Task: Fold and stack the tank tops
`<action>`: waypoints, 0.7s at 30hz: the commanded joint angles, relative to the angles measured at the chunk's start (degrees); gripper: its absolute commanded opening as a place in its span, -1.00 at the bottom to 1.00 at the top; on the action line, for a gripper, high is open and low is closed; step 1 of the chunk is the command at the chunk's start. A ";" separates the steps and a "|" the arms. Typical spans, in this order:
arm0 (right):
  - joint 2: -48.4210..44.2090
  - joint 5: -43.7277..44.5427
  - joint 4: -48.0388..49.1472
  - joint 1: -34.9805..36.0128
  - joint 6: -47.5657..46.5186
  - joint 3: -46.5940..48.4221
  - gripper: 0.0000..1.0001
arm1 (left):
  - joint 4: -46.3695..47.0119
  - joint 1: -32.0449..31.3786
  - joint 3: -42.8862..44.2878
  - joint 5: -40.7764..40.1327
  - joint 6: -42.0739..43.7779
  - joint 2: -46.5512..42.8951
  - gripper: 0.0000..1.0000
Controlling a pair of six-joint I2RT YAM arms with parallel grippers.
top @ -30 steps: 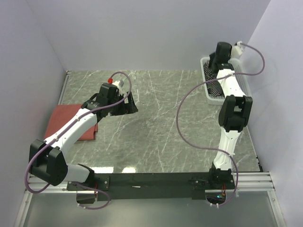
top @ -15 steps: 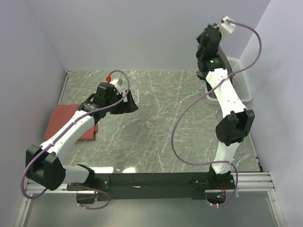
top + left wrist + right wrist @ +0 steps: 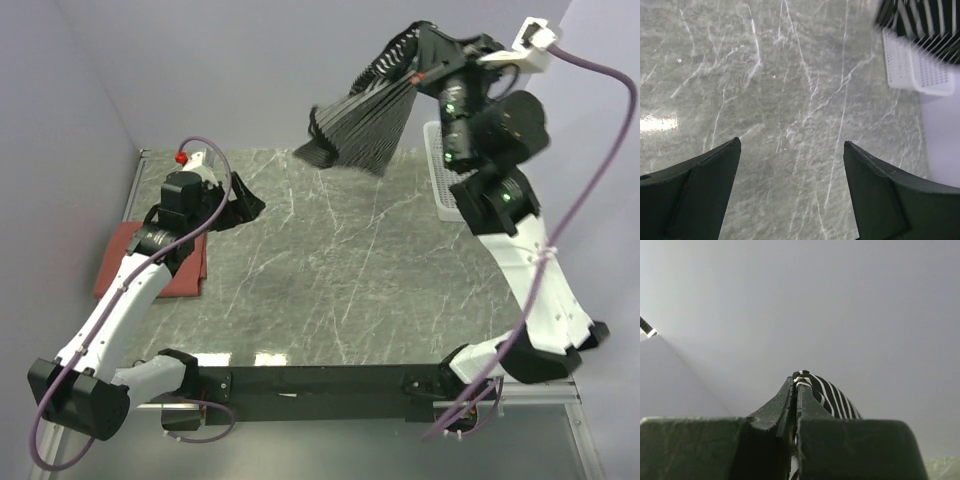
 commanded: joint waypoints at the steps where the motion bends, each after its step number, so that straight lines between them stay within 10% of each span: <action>1: -1.23 -1.72 -4.58 -2.99 4.47 -3.53 -1.00 | 1.86 0.27 1.41 -1.51 -1.64 -1.02 0.78; 5: 10.43 -25.87 -14.89 -15.37 18.40 3.22 -0.75 | 1.68 0.45 2.64 -1.86 -2.61 1.79 0.77; 8: 28.69 -39.13 -23.03 -22.42 22.13 19.29 0.47 | 1.86 0.62 2.30 -1.08 -3.92 3.90 0.76; 12: 47.81 -42.35 -41.42 -22.35 19.60 40.41 0.63 | 3.53 0.80 -0.86 1.91 -5.33 4.96 0.76; 17: 25.71 -28.97 -28.12 -18.57 15.10 -4.86 0.75 | 10.27 0.27 -8.24 12.26 -5.95 5.05 0.70; 21: 15.31 -23.81 -25.52 -17.87 16.16 -20.03 0.76 | 14.07 -7.51 -10.63 15.89 -6.30 7.15 0.70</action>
